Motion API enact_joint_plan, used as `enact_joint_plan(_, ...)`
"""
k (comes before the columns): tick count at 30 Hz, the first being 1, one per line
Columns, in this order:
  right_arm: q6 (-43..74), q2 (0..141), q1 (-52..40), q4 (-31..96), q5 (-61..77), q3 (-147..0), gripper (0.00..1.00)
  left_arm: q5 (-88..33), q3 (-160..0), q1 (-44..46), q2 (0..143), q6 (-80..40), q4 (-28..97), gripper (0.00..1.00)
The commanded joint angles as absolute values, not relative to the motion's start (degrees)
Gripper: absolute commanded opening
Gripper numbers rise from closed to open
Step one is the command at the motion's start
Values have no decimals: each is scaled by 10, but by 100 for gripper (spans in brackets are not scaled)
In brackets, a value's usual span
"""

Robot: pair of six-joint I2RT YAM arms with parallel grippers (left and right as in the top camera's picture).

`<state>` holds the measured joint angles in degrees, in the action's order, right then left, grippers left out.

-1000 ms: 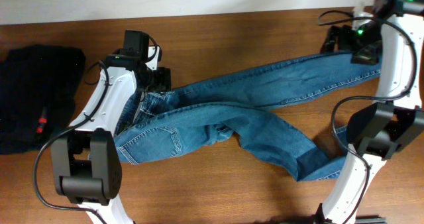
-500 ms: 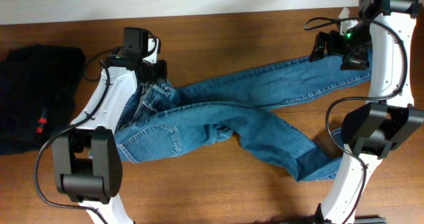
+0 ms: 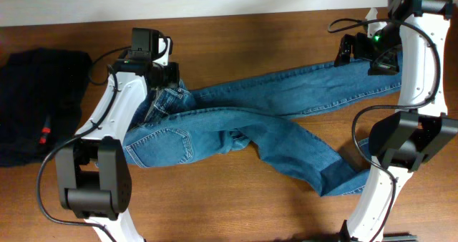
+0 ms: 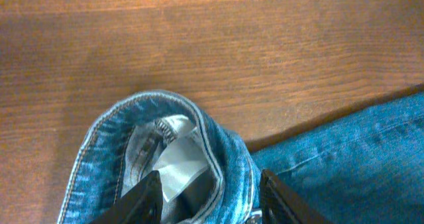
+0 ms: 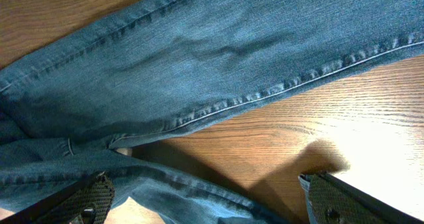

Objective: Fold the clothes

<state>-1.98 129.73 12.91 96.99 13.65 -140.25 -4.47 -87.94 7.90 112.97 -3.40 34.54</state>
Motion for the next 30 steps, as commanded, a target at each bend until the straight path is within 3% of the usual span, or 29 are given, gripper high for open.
enact_joint_plan(1, -26, 1268, 123, 973, 144, -1398, 99, -42, -882, 76, 1135, -23, 350, 47)
enact_joint_plan(19, -26, 1268, 123, 973, 144, -1398, 99, -43, -882, 76, 1172, -18, 341, 44)
enact_joint_plan(23, -26, 1268, 124, 973, 144, -1398, 99, -43, -882, 76, 1183, -18, 335, 31)
enact_joint_plan(26, -26, 1268, 124, 973, 143, -1398, 99, -43, -886, 76, 1183, -18, 326, 4)
enact_joint_plan(30, -29, 1268, 124, 973, 139, -1398, 99, -43, -922, 74, 1183, -18, 317, 1)
